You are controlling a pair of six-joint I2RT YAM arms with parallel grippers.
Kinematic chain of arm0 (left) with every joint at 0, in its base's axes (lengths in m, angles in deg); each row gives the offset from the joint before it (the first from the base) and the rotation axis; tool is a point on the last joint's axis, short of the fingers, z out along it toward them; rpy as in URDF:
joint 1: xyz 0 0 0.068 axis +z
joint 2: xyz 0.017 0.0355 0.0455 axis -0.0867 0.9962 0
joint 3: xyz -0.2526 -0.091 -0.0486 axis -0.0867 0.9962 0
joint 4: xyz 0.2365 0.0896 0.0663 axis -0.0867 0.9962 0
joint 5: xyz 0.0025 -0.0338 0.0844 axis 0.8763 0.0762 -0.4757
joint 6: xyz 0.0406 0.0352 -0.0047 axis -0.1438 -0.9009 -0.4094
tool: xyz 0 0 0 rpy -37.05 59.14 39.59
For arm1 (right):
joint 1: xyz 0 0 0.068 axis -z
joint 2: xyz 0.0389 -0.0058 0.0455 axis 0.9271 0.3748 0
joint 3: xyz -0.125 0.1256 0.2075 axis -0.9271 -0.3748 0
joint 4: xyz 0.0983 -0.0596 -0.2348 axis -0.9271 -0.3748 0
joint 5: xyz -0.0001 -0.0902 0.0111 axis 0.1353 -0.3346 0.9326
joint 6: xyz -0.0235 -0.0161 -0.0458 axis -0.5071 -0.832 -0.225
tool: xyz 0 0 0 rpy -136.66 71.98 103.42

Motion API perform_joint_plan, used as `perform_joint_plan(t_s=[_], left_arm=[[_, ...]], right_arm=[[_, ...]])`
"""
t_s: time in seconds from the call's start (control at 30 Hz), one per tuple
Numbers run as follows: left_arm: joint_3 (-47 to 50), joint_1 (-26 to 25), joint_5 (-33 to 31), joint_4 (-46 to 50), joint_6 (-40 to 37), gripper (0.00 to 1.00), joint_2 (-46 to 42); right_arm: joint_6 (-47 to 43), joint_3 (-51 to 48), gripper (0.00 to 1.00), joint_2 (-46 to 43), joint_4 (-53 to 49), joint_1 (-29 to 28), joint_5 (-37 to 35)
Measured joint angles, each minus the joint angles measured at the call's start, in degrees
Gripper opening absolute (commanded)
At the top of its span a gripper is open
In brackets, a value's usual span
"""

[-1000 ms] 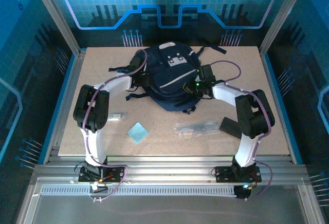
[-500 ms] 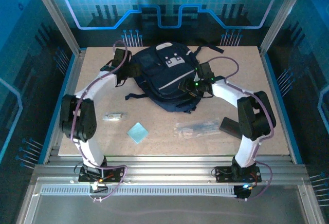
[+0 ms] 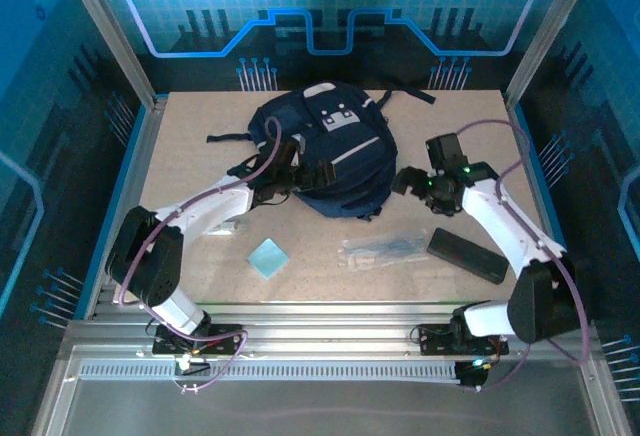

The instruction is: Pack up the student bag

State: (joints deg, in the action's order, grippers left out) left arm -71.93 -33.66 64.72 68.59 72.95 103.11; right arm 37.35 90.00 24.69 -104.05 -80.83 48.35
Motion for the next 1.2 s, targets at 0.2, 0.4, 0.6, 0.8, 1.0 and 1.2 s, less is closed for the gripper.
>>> perform_joint_plan(t_s=[0.2,0.4,0.6,0.8,1.0,1.2], left_arm=[[0.9,0.0,2.6,-5.6,4.8,0.99,0.0],[0.9,0.0,3.5,-7.2,5.0,0.99,0.0],[1.0,0.0,3.4,-7.4,4.9,0.99,0.0],[2.6,0.0,3.0,-7.3,4.9,0.99,-1.6],[2.8,0.0,2.5,-7.3,4.9,0.99,-2.7],[3.5,0.0,2.3,-7.3,4.9,0.99,-3.0]], right_arm=[[9.0,-7.3,1.00,-6.8,-8.4,0.3,-0.8],[17.6,-15.5,1.00,-12.3,-9.7,2.2,3.6],[23.1,-22.2,1.00,-10.8,-6.1,10.1,6.6],[26.3,-23.6,1.00,-10.6,-3.2,16.3,4.0],[26.4,-23.4,1.00,-8.5,0.4,25.8,2.7],[27.7,-23.0,1.00,-4.3,2.8,29.8,4.3]])
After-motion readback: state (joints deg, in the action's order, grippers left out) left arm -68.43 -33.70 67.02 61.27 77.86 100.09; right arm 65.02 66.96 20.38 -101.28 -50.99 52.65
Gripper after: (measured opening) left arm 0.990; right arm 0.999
